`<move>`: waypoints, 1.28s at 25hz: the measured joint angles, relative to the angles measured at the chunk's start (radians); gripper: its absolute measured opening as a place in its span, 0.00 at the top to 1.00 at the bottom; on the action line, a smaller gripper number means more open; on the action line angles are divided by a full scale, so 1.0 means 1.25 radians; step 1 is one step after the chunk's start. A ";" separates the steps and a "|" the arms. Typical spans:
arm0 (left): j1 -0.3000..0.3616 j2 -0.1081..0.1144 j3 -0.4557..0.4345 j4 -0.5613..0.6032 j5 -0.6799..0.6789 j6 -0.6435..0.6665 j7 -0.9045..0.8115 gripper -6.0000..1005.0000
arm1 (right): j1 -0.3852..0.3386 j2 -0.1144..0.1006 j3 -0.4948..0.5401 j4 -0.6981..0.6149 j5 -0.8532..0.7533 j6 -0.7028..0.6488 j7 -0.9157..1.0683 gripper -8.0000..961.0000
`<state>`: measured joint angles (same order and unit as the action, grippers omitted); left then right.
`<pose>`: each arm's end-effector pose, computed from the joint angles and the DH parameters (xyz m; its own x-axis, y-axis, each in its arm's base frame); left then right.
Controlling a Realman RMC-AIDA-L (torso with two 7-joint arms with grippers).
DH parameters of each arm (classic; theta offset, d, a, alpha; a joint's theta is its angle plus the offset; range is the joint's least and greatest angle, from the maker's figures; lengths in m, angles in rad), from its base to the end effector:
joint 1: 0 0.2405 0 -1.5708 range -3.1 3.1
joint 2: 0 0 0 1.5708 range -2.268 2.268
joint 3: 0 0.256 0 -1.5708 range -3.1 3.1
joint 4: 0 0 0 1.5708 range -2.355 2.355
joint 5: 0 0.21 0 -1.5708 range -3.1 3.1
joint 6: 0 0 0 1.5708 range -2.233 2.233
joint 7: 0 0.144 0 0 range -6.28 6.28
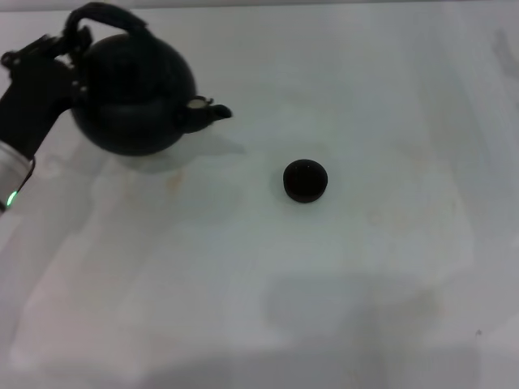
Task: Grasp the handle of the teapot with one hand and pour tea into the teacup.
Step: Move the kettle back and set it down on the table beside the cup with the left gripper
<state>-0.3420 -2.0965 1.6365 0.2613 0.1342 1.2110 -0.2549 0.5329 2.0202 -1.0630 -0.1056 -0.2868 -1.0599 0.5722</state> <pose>-0.3058 0.3156 -0.0238 0.7449 -0.1188 0.6565 0.5767 -0.3800 -0.7232 0.3456 0.3754 0.0511 0.5015 0.0495 -0.8637 -0.8627 -0.0456 -0.5036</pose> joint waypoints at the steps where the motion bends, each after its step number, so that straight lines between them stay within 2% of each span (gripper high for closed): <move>1: 0.004 0.000 0.012 -0.005 -0.024 0.000 0.000 0.90 | 0.000 0.000 0.000 0.000 0.000 0.000 0.000 0.14; 6: 0.020 0.000 0.062 -0.024 -0.127 -0.004 -0.002 0.90 | 0.001 0.000 0.000 -0.001 0.000 0.000 0.000 0.14; 10: 0.022 0.000 0.070 -0.041 -0.163 -0.014 -0.039 0.90 | 0.006 0.002 0.000 -0.001 0.000 0.000 0.001 0.14; 15: 0.005 0.002 0.078 -0.064 -0.161 -0.032 -0.080 0.89 | 0.012 0.004 0.000 -0.001 0.000 0.000 0.004 0.14; 22: 0.005 0.003 0.157 -0.063 -0.159 -0.032 -0.100 0.89 | 0.033 0.005 0.000 0.003 0.000 0.002 0.006 0.14; 32: 0.008 0.005 0.206 -0.066 -0.156 -0.032 -0.094 0.89 | 0.045 0.006 -0.007 0.001 0.000 0.023 0.006 0.14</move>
<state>-0.3317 -2.0904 1.8943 0.1792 -0.0608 1.1715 -0.3721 0.5892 2.0280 -1.0719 -0.1044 -0.2868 -1.0307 0.5798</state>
